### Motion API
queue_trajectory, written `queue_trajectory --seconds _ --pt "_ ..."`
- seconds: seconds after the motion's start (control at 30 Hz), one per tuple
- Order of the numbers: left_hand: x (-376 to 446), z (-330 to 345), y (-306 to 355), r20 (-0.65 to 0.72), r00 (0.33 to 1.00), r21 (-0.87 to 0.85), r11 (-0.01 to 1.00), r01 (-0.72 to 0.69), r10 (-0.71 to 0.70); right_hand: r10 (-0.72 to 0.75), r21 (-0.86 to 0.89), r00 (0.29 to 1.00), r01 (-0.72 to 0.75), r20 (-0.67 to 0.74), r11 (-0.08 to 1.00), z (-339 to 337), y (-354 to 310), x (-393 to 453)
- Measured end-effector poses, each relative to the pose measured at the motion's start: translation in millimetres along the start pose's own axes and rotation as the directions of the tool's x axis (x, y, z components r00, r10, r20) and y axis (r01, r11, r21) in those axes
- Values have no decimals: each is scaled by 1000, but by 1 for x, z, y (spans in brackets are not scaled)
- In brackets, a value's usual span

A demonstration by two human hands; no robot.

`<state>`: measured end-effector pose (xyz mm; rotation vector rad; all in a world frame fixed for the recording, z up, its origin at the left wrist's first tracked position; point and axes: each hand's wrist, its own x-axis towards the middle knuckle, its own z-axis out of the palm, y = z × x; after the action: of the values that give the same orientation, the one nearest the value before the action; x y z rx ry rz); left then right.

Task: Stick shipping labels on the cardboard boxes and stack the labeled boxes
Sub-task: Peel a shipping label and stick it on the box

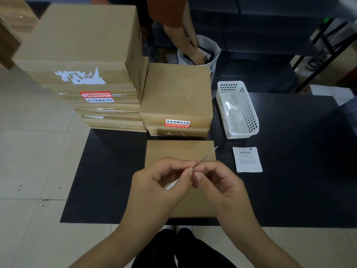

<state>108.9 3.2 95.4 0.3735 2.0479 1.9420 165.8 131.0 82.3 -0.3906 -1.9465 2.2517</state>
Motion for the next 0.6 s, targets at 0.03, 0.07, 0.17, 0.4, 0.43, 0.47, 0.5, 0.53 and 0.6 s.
queue_trajectory --seconds 0.03,0.07,0.17,0.4,0.43,0.47,0.5,0.53,0.6 --pt "1 0 0 9 999 -39 998 41 -41 -9 -23 1000 9 -7 1000 0 1 0" --pt "2 -1 0 19 997 -72 994 81 -80 -13 -40 1000 13 -14 999 -1 1 -1" --pt "5 -3 -1 54 986 -122 979 164 -158 -49 -117 999 47 -7 992 -3 0 -2" --pt "3 -4 -7 94 974 -183 958 222 -207 -66 -250 998 70 23 966 -6 -1 -5" --pt "2 -3 -7 83 981 -142 972 185 -175 -14 -199 1000 15 8 980 -5 -2 -4" --pt "0 -2 -7 73 988 -84 987 140 -134 43 -142 999 -44 -4 989 -5 -4 -3" --pt "-2 -1 -8 68 994 -18 996 90 -88 96 -90 995 -96 -10 991 -5 -5 -3" --pt "-3 0 -9 66 997 46 998 40 -43 137 -44 990 -137 -14 990 -5 -6 -2" --pt "-6 1 -11 66 998 141 990 -33 24 180 18 983 -180 -25 984 -5 -7 -2"
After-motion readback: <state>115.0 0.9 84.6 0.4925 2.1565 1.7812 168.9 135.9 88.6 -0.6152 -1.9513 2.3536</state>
